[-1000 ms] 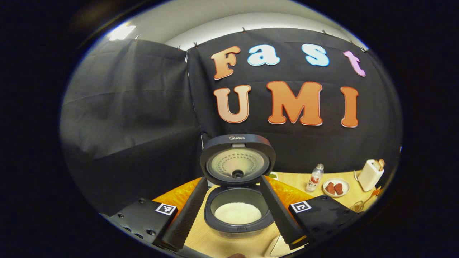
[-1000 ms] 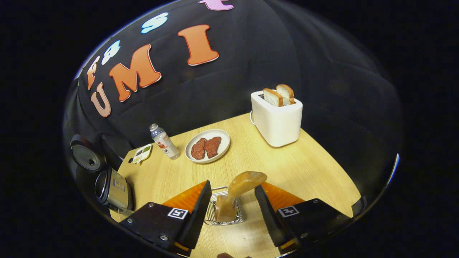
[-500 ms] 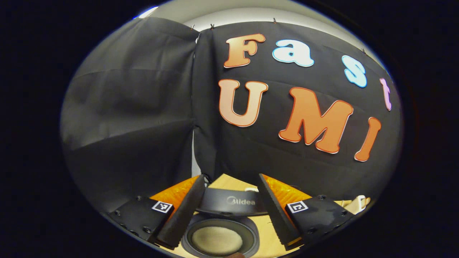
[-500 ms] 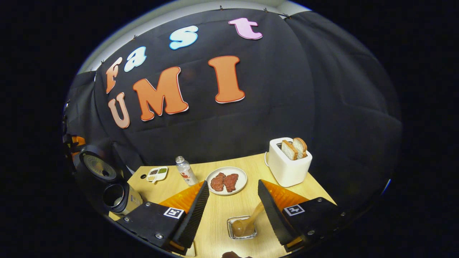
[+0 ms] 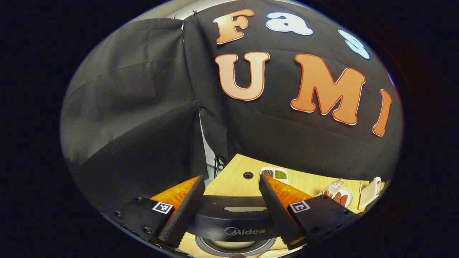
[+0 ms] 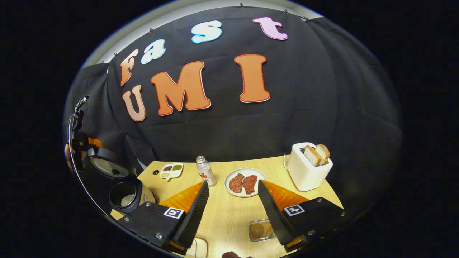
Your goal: Close the left gripper, press the button to open the rice cooker; take a wooden spoon from the chopstick holder with the right hand, scoop a spoonful of rice and pour it into the rice cooker, then put the wooden spoon back into the chopstick holder.
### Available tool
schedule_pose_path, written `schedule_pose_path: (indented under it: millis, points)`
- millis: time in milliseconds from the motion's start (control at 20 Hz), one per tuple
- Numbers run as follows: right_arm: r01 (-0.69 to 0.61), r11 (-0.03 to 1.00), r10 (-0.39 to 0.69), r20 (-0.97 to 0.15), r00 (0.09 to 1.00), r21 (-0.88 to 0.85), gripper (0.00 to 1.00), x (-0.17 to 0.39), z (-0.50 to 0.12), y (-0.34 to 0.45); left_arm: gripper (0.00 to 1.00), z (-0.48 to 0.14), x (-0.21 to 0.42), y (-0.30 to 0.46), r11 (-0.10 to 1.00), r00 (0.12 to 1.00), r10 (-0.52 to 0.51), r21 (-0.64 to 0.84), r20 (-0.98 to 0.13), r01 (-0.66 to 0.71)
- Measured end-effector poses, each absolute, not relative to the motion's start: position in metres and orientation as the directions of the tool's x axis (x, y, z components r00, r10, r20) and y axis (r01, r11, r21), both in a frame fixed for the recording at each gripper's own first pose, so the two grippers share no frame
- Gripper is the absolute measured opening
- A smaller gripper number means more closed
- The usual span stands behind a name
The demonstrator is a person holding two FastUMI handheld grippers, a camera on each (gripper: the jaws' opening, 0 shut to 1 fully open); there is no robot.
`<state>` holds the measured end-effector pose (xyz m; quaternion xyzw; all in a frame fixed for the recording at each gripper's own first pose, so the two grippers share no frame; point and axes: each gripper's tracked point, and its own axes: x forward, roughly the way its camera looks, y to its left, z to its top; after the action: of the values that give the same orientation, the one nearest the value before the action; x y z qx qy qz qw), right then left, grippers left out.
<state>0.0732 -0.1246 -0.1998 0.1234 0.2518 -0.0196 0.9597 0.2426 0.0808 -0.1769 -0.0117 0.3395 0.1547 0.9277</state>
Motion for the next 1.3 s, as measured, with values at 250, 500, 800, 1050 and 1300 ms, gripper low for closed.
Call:
schedule_pose_path:
  millis: [250, 500, 800, 1050, 1300]
  points:
    - [0.035, 0.962, 0.101, -0.468, 0.878, 0.271, 0.86, 0.079, -0.194, -0.093, 0.99, -0.223, 0.181, 0.065, 0.953, 0.590, 0.272, 0.125, -0.760, -0.277]
    - [-0.019, 0.962, 0.148, -0.458, 0.877, 0.273, 0.86, 0.075, -0.191, -0.075, 0.99, -0.262, 0.138, 0.055, 0.952, 0.463, 0.235, 0.105, -0.854, -0.289]
    - [-0.056, 0.965, 0.170, -0.451, 0.876, 0.255, 0.86, 0.067, -0.183, -0.064, 1.00, -0.315, 0.093, 0.046, 0.951, 0.278, 0.163, 0.075, -0.947, -0.300]
    - [-0.094, 0.969, 0.190, -0.450, 0.873, 0.227, 0.86, 0.059, -0.178, -0.050, 0.89, -0.316, 0.097, 0.040, 0.952, 0.306, 0.172, 0.079, -0.936, -0.296]
    - [-0.088, 0.974, 0.169, -0.414, 0.894, 0.206, 0.86, 0.057, -0.158, -0.044, 0.89, -0.308, 0.101, 0.033, 0.964, 0.441, 0.190, 0.082, -0.877, -0.252]
